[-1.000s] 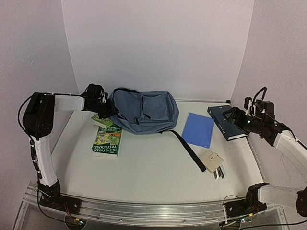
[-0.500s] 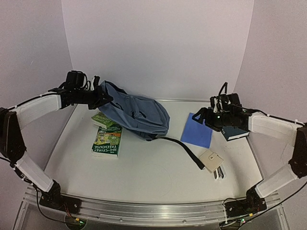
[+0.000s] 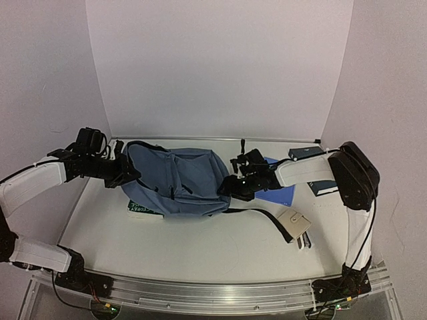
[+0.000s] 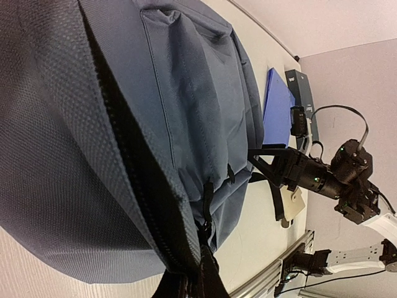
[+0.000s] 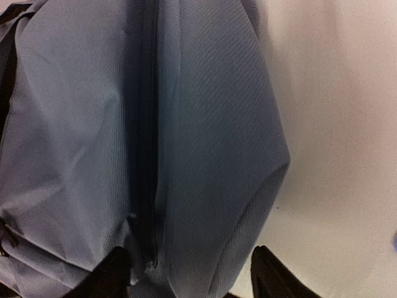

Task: Pack the student bag
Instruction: Pick up the student bag at the center of the board, then place the student bag at the center of the board.

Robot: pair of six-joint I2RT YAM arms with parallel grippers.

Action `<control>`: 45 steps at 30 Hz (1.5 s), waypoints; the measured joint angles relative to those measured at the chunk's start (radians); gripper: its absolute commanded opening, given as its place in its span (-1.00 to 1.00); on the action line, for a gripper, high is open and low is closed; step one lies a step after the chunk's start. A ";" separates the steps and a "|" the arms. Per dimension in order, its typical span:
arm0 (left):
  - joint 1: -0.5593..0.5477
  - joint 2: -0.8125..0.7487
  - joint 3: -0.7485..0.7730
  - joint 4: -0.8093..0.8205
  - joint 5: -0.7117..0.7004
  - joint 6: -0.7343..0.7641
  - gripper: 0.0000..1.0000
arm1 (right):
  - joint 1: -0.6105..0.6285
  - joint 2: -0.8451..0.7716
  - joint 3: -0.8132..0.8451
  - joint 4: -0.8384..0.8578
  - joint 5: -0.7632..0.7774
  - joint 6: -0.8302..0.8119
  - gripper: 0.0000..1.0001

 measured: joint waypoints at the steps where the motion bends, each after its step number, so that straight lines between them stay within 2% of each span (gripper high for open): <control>1: 0.000 -0.009 -0.003 -0.006 -0.002 0.000 -1.00 | 0.008 0.016 0.008 0.005 0.006 0.007 -0.17; 4: 0.000 -0.025 -0.004 -0.022 -0.011 0.007 -1.00 | 0.016 0.038 0.020 0.019 0.030 0.019 -0.79; 5: 0.000 -0.028 -0.005 -0.026 -0.013 0.009 -1.00 | 0.016 0.039 0.020 0.021 0.040 0.023 -0.94; 6: 0.000 -0.030 -0.005 -0.029 -0.013 0.010 -1.00 | 0.015 0.040 0.021 0.026 0.047 0.028 -1.00; 10: 0.000 -0.037 -0.005 -0.038 -0.008 0.033 -1.00 | 0.017 0.022 0.021 0.023 0.073 0.040 -1.00; 13: 0.001 -0.053 -0.004 -0.063 0.020 0.064 -1.00 | 0.018 -0.055 0.016 -0.041 0.100 0.035 -1.00; 18: 0.001 -0.062 0.034 -0.116 0.099 0.104 -0.99 | 0.022 -0.335 -0.006 -0.172 0.222 0.017 -1.00; 22: -0.022 -0.047 0.048 -0.072 0.140 0.084 -1.00 | 0.023 -0.522 -0.045 -0.201 0.314 0.000 -1.00; 25: -0.079 -0.045 0.020 0.007 0.129 0.044 -1.00 | 0.006 -0.542 -0.083 -0.202 0.347 -0.020 -1.00; 29: -0.169 -0.024 -0.030 0.080 0.085 -0.009 -0.97 | -0.056 -0.458 -0.120 -0.221 0.316 -0.046 -1.00; 30: -0.192 -0.007 -0.037 0.091 0.070 -0.021 -0.93 | -0.067 -0.432 -0.126 -0.227 0.305 -0.054 -0.98; 31: -0.216 0.016 -0.039 0.097 0.050 -0.031 -0.85 | -0.076 -0.409 -0.130 -0.232 0.296 -0.062 -0.82; 35: -0.295 0.119 -0.039 0.102 -0.016 -0.050 -0.39 | -0.111 -0.367 -0.130 -0.240 0.329 -0.092 0.08; 37: -0.325 0.152 -0.038 0.083 -0.043 -0.053 -0.07 | -0.131 -0.364 -0.122 -0.239 0.350 -0.104 0.33; 39: -0.342 0.162 -0.038 0.063 -0.077 -0.054 0.21 | -0.148 -0.363 -0.101 -0.241 0.363 -0.114 0.44; 41: -0.345 0.152 -0.036 0.042 -0.111 -0.058 0.40 | -0.150 -0.363 -0.075 -0.245 0.371 -0.128 0.48; 45: -0.345 0.105 -0.003 -0.065 -0.207 -0.044 0.54 | -0.095 -0.369 -0.048 -0.267 0.387 -0.125 0.49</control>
